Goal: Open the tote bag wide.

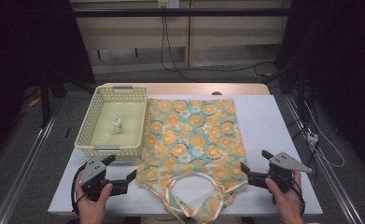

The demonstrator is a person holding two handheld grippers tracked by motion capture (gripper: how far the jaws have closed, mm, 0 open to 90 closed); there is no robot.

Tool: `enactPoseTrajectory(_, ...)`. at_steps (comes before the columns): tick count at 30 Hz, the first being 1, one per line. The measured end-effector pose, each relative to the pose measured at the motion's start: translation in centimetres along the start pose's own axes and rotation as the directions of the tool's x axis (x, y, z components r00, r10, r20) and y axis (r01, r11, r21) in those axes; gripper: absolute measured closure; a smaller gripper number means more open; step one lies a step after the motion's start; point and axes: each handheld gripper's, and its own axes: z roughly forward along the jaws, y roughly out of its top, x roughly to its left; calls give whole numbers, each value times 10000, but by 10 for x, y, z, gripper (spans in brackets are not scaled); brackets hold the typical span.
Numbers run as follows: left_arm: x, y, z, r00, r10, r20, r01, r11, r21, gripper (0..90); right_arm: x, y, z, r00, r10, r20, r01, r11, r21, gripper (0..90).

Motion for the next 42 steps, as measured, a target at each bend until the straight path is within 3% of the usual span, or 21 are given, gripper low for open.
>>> enactPoseTrajectory(3,1,0,0,10000,26,12,-26,10000,17,60,-1,0,2,9996,87,-277,-78,9995,301,76)
enactPoseTrajectory(8,1,-1,-2,10000,11,-55,-11,9999,102,59,1,2,3,9995,-207,-252,216,9992,339,58)
enactPoseTrajectory(16,2,-2,-3,9999,-80,-109,81,9999,148,60,10,7,7,9951,-530,-839,595,9953,766,49)
enactPoseTrajectory(22,1,-2,-2,10000,-40,-89,41,9998,205,61,20,13,15,9901,-729,-1200,893,9865,1371,59)
enactPoseTrajectory(26,0,-3,-3,10000,29,37,-30,9998,214,61,27,16,25,9779,-941,-1866,1273,9764,1747,55)
enactPoseTrajectory(31,-1,-3,-5,9999,139,75,-140,9997,186,60,36,23,31,9690,-1083,-2222,1500,9722,1799,68)
enactPoseTrajectory(37,-2,-2,-3,9999,149,56,-151,9995,260,60,65,30,26,9411,-1858,-2824,2433,9523,1841,71)
enactPoseTrajectory(38,-2,-2,-3,9998,158,82,-160,9995,266,60,65,30,26,9411,-1858,-2824,2433,9523,1841,71)
enactPoseTrajectory(39,-2,-2,-3,9998,175,72,-177,9996,240,60,74,30,25,9242,-2078,-3205,2721,9470,1706,68)
enactPoseTrajectory(40,-2,-2,-4,9998,169,74,-170,9996,221,60,78,31,24,9186,-2099,-3347,2782,9452,1708,66)
enactPoseTrajectory(41,-1,-2,-4,9998,159,83,-161,9997,210,60,78,31,24,9186,-2099,-3347,2782,9452,1708,66)
enactPoseTrajectory(42,-1,-2,-3,9999,107,103,-110,9997,223,60,90,32,24,8986,-2155,-3822,3004,9371,1780,84)
